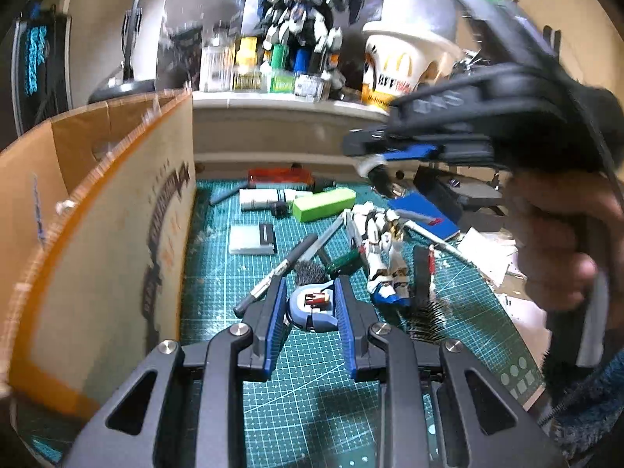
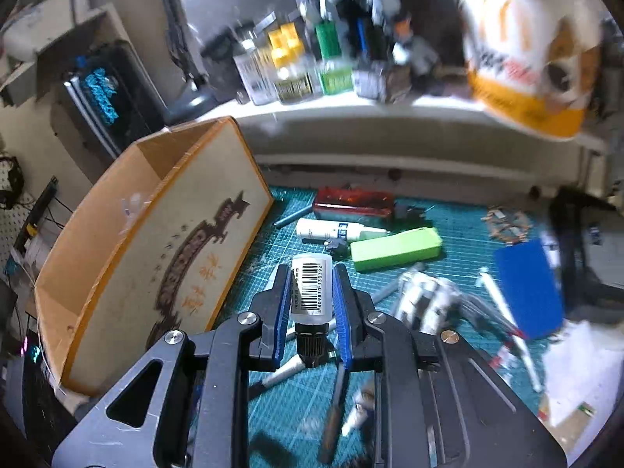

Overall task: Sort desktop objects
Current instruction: 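Grasp the blue-and-red part with left tool while right tool grasps the white-capped bottle, then lift and carry the blue-and-red part with left tool while right tool carries the bottle toward the box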

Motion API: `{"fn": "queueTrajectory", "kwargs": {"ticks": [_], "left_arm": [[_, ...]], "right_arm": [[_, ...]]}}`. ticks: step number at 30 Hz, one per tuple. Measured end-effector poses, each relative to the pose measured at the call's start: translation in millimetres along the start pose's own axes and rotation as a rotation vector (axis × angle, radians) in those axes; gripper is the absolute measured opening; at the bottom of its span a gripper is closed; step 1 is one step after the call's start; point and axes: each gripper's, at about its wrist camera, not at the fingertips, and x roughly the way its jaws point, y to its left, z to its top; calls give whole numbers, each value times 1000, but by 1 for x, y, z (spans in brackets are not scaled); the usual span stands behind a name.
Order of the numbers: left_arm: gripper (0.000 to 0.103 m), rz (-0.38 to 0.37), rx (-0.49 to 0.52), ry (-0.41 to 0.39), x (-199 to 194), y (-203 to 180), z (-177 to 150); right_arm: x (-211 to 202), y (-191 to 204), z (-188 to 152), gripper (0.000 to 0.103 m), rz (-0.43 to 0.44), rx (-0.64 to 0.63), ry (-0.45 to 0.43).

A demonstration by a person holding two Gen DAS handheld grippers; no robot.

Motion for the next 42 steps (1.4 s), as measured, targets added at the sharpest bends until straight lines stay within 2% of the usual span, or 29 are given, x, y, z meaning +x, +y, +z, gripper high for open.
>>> {"fn": "queueTrajectory", "kwargs": {"ticks": [5,7,10,14,18,22,25,30,35,42], "left_arm": [[26,9,51,-54,-30,-14,-1],[26,11,58,-70,-38,-16,-2],[26,13,64,-91,-54,-19,-4],[26,16,77,-121,-75,-21,-6],[26,18,84,-151,-93,-20,-9],[26,-33,99,-160,-108,-19,-14],[26,-31,158,-180,-121,-19,-22],[26,1,156,-230,-145,-3,-26],[26,37,156,-302,-161,11,-24],[26,95,125,-336,-173,33,-16]], "right_arm": [[-60,24,-21,20,-29,-70,-150],[-82,36,-32,20,-80,-100,-219],[-111,53,-52,20,-151,-144,-276],[-143,64,-77,20,-228,-156,-336],[-172,69,-97,20,-237,-148,-367],[-199,79,-116,20,-310,-161,-409],[-213,82,-132,20,-355,-136,-431],[-229,84,-158,20,-376,-88,-485],[-239,82,-172,20,-294,-64,-556],[-236,99,-180,20,-330,-97,-552]]}}
